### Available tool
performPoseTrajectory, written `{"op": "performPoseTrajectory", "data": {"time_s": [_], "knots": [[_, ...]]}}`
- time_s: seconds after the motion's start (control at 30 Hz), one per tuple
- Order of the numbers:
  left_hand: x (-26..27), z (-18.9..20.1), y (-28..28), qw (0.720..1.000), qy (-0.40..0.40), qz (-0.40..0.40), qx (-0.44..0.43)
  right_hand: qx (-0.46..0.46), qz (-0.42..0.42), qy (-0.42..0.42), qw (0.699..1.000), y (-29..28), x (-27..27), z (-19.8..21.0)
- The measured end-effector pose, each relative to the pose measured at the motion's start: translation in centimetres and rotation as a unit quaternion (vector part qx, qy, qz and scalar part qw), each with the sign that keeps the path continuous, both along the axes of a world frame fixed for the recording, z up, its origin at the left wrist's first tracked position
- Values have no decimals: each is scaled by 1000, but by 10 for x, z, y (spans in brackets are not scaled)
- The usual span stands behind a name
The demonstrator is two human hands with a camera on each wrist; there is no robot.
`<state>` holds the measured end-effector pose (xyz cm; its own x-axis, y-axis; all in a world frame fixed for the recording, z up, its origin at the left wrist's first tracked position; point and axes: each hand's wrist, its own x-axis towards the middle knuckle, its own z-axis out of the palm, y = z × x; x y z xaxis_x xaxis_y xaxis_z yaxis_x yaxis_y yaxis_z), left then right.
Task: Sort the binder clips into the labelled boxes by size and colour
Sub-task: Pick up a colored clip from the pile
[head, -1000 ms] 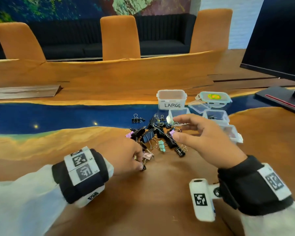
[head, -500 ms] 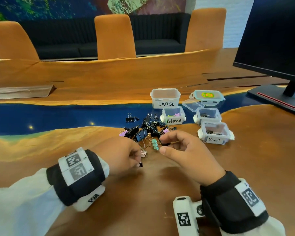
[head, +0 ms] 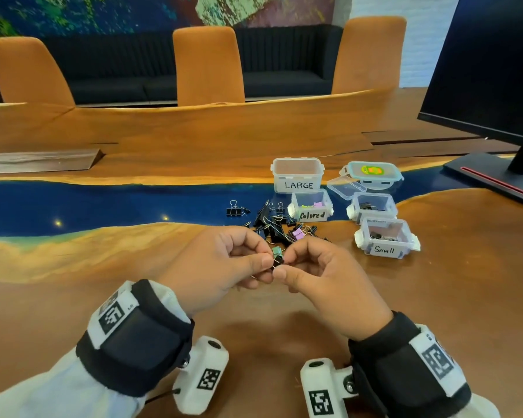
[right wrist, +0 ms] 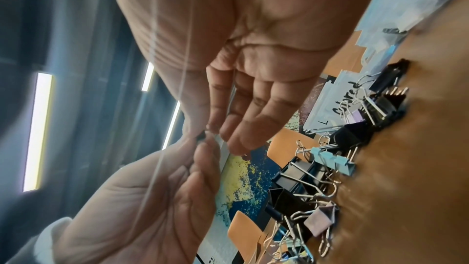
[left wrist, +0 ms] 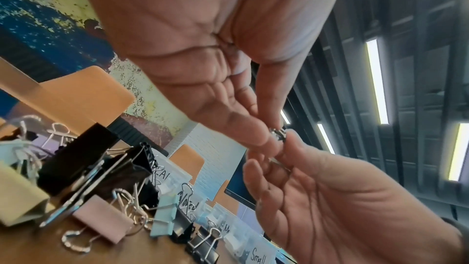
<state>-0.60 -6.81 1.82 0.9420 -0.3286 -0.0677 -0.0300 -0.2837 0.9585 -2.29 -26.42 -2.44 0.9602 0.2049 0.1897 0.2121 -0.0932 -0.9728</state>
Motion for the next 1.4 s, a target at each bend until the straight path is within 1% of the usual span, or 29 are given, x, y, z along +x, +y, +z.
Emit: {"op": "performPoseTrajectory", "data": {"time_s": [0.07, 0.17, 0.3, 0.4, 0.5, 0.6, 0.67, 0.7, 0.77, 0.8, 0.83, 0.9, 0.97, 1.13, 1.3, 1.4], "knots": [[-2, -1, -2, 999, -28, 12, 17, -34, -25, -6, 999, 0, 0, -1], [-7, 2, -6, 994, -80, 21, 68, -67, -55, -14, 996, 1, -2, 2], [-11, 4, -12, 990, -98, 46, 92, -100, -85, -19, 991, 4, -5, 6], [-13, 3, -14, 980, -131, 62, 137, -110, -97, -18, 989, 5, -4, 7], [-17, 3, -16, 975, -150, 56, 153, -114, -103, -13, 988, 5, -3, 7], [-19, 2, -16, 980, -140, 34, 140, -116, -100, -14, 988, 2, -2, 8], [-17, 4, -13, 986, -123, 22, 108, -111, -88, -16, 990, 0, -2, 10], [-14, 4, -12, 991, -101, 19, 81, -109, -79, -16, 991, -1, -2, 11], [-10, 5, -9, 999, -30, 18, 18, -106, -58, -15, 993, -2, -3, 14], [-8, 4, -8, 1000, -3, 12, 1, -105, -45, -13, 993, -2, -3, 15], [-6, 4, -7, 1000, 7, -3, 2, -104, -32, -12, 994, -3, -3, 15], [-3, 2, -5, 999, 2, -47, 28, -107, -11, -13, 994, -3, -3, 16], [-2, 1, -4, 997, -9, -61, 43, -108, -5, -16, 994, -3, -3, 15], [0, -2, -5, 999, -15, -19, 27, -102, -24, -16, 994, -2, -1, 14], [3, -5, -4, 999, -28, 14, 15, -122, -32, -13, 992, -2, 0, 16], [5, -9, -5, 999, -22, 28, 3, -161, -33, -23, 986, -6, 1, 20]]}}
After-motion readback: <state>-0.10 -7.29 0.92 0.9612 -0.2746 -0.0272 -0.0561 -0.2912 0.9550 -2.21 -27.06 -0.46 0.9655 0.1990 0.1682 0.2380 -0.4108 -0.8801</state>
